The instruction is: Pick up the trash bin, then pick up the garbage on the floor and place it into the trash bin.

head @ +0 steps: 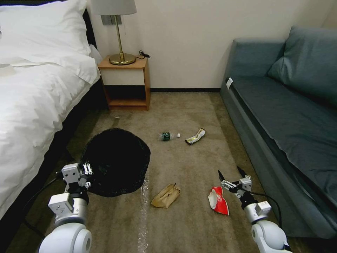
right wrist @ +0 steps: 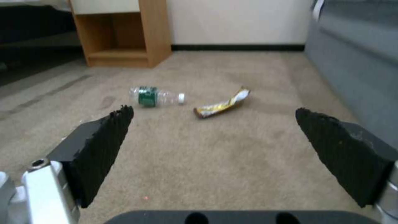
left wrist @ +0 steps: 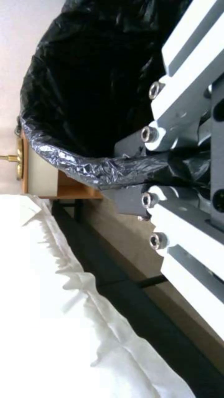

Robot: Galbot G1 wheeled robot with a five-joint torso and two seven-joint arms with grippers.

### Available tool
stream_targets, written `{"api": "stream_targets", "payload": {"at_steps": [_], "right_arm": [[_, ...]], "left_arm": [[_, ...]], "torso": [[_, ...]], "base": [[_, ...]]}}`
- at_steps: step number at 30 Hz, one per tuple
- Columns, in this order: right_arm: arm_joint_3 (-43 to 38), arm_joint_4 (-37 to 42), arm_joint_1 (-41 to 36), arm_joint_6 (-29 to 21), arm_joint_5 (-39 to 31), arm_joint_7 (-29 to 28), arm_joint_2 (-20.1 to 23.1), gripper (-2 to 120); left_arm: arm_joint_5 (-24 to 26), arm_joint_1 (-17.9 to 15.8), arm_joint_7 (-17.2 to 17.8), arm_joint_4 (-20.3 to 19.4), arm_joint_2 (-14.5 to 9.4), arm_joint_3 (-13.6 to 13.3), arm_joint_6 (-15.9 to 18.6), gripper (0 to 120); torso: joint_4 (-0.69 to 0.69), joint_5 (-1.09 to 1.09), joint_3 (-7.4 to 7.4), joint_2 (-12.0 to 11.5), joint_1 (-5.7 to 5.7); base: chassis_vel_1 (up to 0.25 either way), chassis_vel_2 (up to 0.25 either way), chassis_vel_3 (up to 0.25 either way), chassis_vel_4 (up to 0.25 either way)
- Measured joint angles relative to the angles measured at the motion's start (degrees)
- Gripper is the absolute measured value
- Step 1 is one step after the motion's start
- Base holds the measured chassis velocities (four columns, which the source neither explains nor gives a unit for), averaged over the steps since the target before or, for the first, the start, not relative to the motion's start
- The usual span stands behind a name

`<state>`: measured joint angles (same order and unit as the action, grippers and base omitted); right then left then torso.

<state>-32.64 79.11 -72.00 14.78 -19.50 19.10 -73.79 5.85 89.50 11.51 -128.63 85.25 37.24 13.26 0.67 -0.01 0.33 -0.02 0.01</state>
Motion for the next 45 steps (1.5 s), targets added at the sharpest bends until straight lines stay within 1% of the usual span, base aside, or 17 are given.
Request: {"api": "stream_targets", "payload": {"at_steps": [2,5,8,9,11,14,15,16,19,20,22,23,24,27,32,38,45], "right_arm": [[0.51,-1.08,0.78,-0.74,-0.69,-0.02,0.2,100],[2.27,-3.85,2.48,-4.01,-3.4,-0.5,1.49,100],[3.39,-5.05,3.24,-5.64,-4.9,-1.02,2.44,100],[3.39,-5.05,3.24,-5.64,-4.9,-1.02,2.44,100],[4.86,-5.45,3.72,-8.18,-7.76,-1.92,3.78,100],[5.6,-5.57,3.95,-9.8,-9.13,-2.16,4.43,100],[6.69,-5.75,4.18,-12.85,-11.03,-2.71,5.38,100],[6.69,-5.75,4.18,-12.85,-11.03,-2.71,5.38,100],[8.06,-4.45,2.68,-20.59,-13.7,-4.97,8.18,100],[8.06,-4.45,2.68,-20.59,-13.7,-4.97,8.18,100],[8.94,-2.22,1.01,-25.55,-15.77,-7.42,10.52,100],[8.94,-2.22,1.01,-25.55,-15.77,-7.42,10.52,100],[9.28,-1.52,0.38,-26.92,-16.22,-8.07,11.38,100],[9.54,-0.89,-0.13,-28.23,-15.91,-7.62,12.13,100],[10.21,-0.44,-0.04,-28.83,-14.98,-5.96,12.23,100],[11.45,-1.11,0.27,-28.83,-13.37,-4.13,10.97,100],[12.37,-2.63,0.62,-28.03,-11.51,-2.97,9.88,100]], "left_arm": [[-0.09,-0.13,0.07,0.41,-0.04,-0.05,0.0,4],[-0.11,-0.57,0.15,1.39,0.07,0.13,-0.01,4],[-0.11,-0.8,0.25,1.67,0.18,0.08,-0.01,4],[-0.11,-0.8,0.25,1.67,0.18,0.08,-0.01,4],[-0.31,-0.96,0.36,1.76,0.45,-0.18,-0.02,4],[-0.45,-1.01,0.45,1.83,0.55,-0.45,-0.02,4],[-0.68,-1.01,0.59,1.86,0.68,-1.19,-0.02,4],[-0.68,-1.01,0.59,1.86,0.68,-1.19,-0.02,4],[-1.32,-0.69,0.67,1.88,0.98,-1.65,-0.02,4],[-1.32,-0.69,0.67,1.88,0.98,-1.65,-0.02,4],[-1.47,-0.47,0.76,2.08,1.08,-1.63,-0.16,4],[-1.47,-0.47,0.76,2.08,1.08,-1.63,-0.16,4],[-1.58,-0.4,0.78,2.16,1.24,-1.66,-0.29,4],[-1.92,-0.35,0.8,2.33,1.54,-2.13,-0.5,4],[-2.48,-0.36,0.89,2.45,1.9,-2.59,-0.62,4],[-2.67,-0.55,1.16,2.68,2.1,-1.99,-0.67,4],[-3.09,-0.34,1.25,2.33,2.34,-2.35,-0.67,4]], "torso": [[0.0,0.0,0.0,0.0,0.0],[0.01,0.0,0.0,0.0,0.0],[0.02,0.01,0.0,0.0,0.0],[0.02,0.01,0.0,0.0,0.0],[0.01,0.01,0.0,0.0,0.0],[0.02,0.0,0.0,0.0,0.0],[0.01,0.01,0.0,0.0,0.0],[0.01,0.01,0.0,0.0,0.0],[0.01,0.01,0.0,0.0,0.0],[0.01,0.01,0.0,0.0,0.0],[0.02,0.0,0.0,0.0,0.0],[0.02,0.0,0.0,0.0,0.0],[0.02,0.0,-0.01,0.0,0.0],[0.03,0.01,-0.01,0.0,0.0],[0.01,0.01,-0.01,0.0,0.0],[0.01,0.0,-0.01,0.0,0.0],[0.02,0.0,0.0,0.0,0.0]], "base": [[0.0,0.0,0.0,0.0],[0.0,0.0,0.0,0.0],[0.0,0.0,0.0,0.0],[0.0,0.0,0.0,0.0],[0.0,0.0,0.0,0.0],[0.0,0.0,0.0,0.0],[0.0,0.0,0.0,0.0],[0.0,0.0,0.0,0.0],[0.0,0.0,0.0,0.0],[0.0,0.0,0.0,0.0],[0.0,0.0,0.0,0.0],[0.0,0.0,0.0,0.0],[0.0,0.0,0.0,0.0],[0.0,0.0,0.0,0.0],[0.0,0.0,0.0,0.0],[0.0,0.0,0.0,0.0],[0.0,0.0,0.0,0.0]]}}
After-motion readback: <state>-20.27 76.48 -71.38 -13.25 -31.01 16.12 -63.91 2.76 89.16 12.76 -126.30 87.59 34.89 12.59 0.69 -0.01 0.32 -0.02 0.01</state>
